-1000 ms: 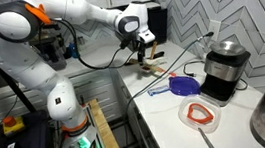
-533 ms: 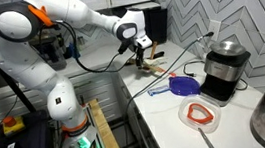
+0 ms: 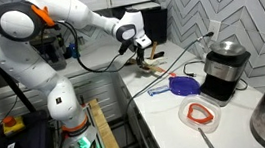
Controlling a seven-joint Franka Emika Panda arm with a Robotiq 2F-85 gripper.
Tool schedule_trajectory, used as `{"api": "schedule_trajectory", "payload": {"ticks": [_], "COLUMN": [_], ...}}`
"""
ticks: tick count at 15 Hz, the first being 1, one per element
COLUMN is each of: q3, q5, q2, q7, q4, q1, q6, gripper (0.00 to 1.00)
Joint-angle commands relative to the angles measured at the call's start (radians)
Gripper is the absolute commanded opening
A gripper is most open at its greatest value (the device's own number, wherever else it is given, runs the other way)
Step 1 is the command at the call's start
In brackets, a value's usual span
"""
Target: Move the white ladle to the clear bowl on the right
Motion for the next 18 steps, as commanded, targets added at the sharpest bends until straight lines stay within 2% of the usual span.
{"api": "schedule_trajectory", "payload": {"ticks": [1, 5, 8, 9, 11, 14, 17, 18], "q3": [0.005, 0.008, 0.010, 0.010, 0.010, 0.008, 0.005, 0.005], "q5": [0.014, 0.019, 0.018, 0.017, 0.014, 0.010, 0.010, 0.011], "q2": [0.020, 0.058, 0.084, 0.092, 0.104, 0.121, 0.128, 0.129], "q7": [0.025, 0.045, 0.059, 0.062, 0.071, 0.084, 0.094, 0.094], "q4": [-0.013, 0.004, 0.024, 0.031, 0.038, 0.046, 0.052, 0.055], "q1": [0.006, 0.012, 0.016, 0.018, 0.020, 0.024, 0.025, 0.025], "q6": [0.059, 0.104, 0.131, 0.135, 0.139, 0.135, 0.136, 0.137], "gripper": [0.76, 0.73, 0.75, 0.73, 0.50, 0.24, 0.02, 0.00]}}
